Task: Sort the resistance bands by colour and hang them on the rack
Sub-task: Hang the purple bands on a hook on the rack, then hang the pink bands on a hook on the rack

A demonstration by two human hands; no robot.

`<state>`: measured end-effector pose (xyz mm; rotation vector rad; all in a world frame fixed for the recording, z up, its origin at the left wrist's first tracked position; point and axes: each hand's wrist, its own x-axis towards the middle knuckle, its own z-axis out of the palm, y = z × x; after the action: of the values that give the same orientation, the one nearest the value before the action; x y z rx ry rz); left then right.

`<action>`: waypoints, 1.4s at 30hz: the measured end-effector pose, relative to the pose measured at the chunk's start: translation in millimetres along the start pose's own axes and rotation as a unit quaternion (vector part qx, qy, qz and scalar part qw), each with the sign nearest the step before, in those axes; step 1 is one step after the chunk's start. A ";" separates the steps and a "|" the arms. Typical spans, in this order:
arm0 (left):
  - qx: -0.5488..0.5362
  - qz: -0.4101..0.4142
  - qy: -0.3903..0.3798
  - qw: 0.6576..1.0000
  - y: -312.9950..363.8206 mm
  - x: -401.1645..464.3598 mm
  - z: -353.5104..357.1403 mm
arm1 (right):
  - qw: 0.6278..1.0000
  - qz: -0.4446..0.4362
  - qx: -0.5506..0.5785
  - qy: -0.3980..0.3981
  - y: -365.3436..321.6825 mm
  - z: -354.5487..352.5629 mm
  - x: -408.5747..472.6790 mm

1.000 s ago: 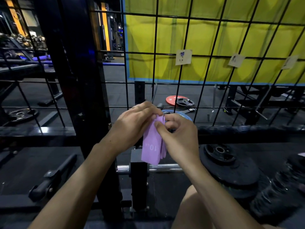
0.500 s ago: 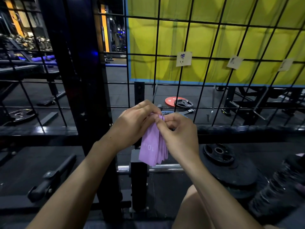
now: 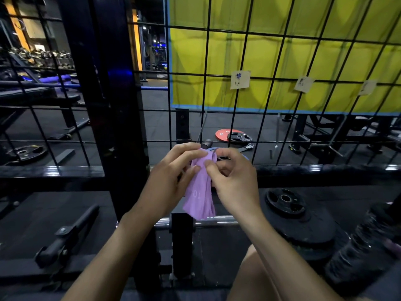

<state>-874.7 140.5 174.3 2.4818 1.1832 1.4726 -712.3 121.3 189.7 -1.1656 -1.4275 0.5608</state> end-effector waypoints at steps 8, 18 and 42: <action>0.054 0.003 -0.024 0.998 4.8 -9.3 -6.4 | 0.998 0.022 -0.018 -0.054 4.3 -20.6 -8.8; -0.056 0.084 -0.013 0.995 82.1 -2.0 46.3 | 0.995 -0.009 -0.087 -0.052 30.2 -126.6 -39.2; -0.237 0.220 -0.517 0.792 412.5 29.0 544.3 | 0.698 0.465 -0.279 0.468 248.7 -632.0 -242.6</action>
<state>-208.8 49.9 49.6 2.5490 0.0209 0.1465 -76.0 -168.8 13.2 -2.2445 0.0174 0.0752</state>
